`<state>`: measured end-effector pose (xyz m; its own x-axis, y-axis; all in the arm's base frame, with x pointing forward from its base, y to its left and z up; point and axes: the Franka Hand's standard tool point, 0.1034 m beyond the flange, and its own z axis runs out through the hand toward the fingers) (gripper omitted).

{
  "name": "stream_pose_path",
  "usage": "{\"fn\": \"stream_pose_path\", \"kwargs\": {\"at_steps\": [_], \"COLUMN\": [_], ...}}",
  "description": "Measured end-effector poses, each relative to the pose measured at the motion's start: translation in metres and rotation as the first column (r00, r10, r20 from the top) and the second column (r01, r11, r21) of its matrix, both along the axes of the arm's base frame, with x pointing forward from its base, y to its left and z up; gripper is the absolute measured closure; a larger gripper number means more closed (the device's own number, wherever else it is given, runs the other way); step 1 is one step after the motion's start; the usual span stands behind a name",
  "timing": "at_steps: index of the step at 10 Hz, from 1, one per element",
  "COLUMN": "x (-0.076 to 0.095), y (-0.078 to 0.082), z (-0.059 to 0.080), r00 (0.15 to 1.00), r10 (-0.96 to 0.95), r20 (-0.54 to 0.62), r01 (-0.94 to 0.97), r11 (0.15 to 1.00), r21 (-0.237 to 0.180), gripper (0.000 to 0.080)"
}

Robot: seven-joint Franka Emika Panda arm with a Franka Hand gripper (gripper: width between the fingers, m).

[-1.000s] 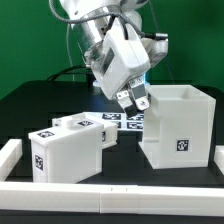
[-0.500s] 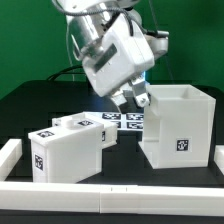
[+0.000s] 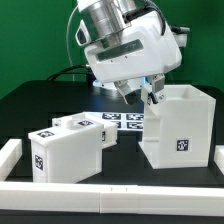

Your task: Assemble drawer

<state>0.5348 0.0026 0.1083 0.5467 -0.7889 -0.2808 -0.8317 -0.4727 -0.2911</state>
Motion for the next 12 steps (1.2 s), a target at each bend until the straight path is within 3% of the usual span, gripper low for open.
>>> {"fn": "stream_pose_path", "kwargs": {"at_steps": [2,3,4,6,7,10,12], "x": [0.001,0.007,0.014,0.009,0.002,0.003,0.000], "y": [-0.001,-0.006,-0.006,0.007,0.012,0.011,0.011], "z": [0.002,0.012,0.027,0.044,0.044,0.042,0.039], "r00": [1.000,0.997,0.985,0.956,0.955,0.956,0.886], "r10": [0.013,0.070,0.165,0.286,0.288,0.286,0.458], "r20": [0.003,0.017,0.043,0.067,0.064,0.063,0.070], "r01": [-0.013,-0.070,-0.163,-0.280,-0.281,-0.280,-0.442], "r11": [1.000,0.998,0.986,0.956,0.955,0.956,0.881], "r21": [0.001,-0.007,-0.043,-0.089,-0.094,-0.092,-0.166], "gripper": [0.0150,0.0150,0.0150,0.0150,0.0150,0.0150,0.0150]}}
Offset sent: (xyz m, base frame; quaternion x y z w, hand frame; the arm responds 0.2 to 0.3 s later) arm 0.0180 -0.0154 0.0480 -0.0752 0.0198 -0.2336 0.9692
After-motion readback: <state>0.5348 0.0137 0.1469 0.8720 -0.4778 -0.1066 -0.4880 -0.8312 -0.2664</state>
